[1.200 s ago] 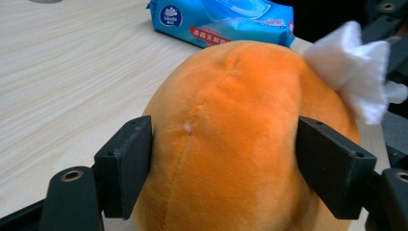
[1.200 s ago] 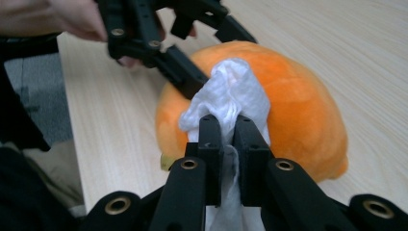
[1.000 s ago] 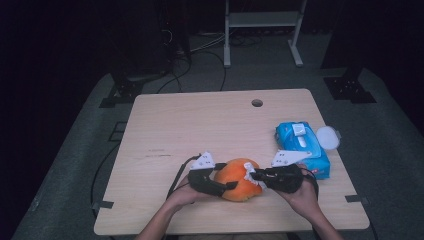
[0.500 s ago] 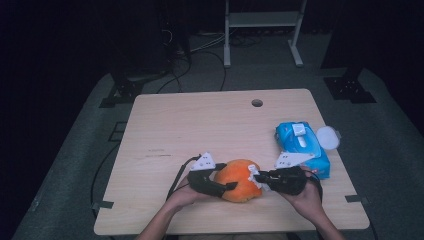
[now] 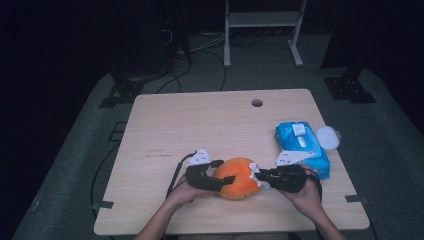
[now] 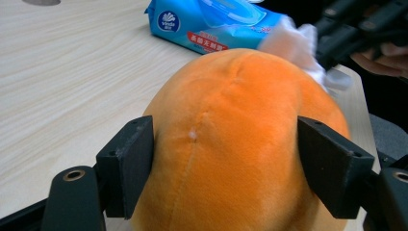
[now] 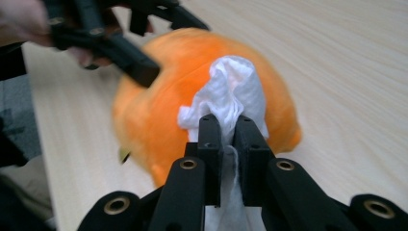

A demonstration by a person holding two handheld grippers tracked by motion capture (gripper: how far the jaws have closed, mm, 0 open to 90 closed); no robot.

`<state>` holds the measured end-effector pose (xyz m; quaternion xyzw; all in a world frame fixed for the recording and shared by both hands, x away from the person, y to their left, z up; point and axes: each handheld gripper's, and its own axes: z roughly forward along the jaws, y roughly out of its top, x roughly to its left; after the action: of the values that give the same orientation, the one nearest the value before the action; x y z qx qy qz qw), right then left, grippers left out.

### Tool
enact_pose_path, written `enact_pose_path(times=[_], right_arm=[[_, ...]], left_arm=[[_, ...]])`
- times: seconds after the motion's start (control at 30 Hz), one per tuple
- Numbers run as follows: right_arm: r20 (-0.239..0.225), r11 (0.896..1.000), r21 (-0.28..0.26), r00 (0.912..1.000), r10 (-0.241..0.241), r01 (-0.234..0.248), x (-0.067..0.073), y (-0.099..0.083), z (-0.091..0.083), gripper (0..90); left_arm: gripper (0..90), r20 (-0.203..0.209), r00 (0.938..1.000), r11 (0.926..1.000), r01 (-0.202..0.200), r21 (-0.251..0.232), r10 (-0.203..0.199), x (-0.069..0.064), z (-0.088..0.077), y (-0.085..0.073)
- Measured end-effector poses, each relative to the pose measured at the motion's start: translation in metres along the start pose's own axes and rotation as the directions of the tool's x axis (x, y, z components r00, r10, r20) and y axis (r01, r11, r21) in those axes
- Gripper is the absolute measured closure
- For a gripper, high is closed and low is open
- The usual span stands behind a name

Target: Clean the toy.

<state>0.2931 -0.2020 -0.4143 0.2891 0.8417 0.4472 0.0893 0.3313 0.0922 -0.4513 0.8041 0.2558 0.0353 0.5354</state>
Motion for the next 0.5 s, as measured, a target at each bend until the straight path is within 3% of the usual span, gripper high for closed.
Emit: enact_pose_path(times=[0.1, 0.2, 0.33, 0.5], right_arm=[[-0.035, 0.999, 0.012, 0.9989, -0.032, 0.032, 0.010, 0.000, -0.001, 81.6], [-0.035, 0.999, 0.019, 0.9987, -0.038, 0.038, 0.010, 0.001, 0.001, 81.7], [-0.032, 0.999, 0.009, 0.9988, 0.037, -0.037, -0.006, -0.002, 0.004, 82.0], [0.012, 0.995, 0.016, 0.9950, 0.099, -0.099, -0.024, -0.006, 0.007, 82.0]], left_arm=[[22.7, 0.001, 0.9996, 0.9996, 0.030, -0.001, -0.030, 0.003, -0.002, -0.001], [23.2, 0.009, 0.9997, 0.9998, 0.021, -0.002, -0.021, 0.002, -0.002, -0.002], [24.0, 0.025, 0.9996, 0.9999, -0.015, 0.002, 0.015, -0.003, -0.001, -0.001], [23.1, 0.041, 0.9959, 0.9966, -0.081, 0.013, 0.080, -0.016, 0.001, 0.002]])
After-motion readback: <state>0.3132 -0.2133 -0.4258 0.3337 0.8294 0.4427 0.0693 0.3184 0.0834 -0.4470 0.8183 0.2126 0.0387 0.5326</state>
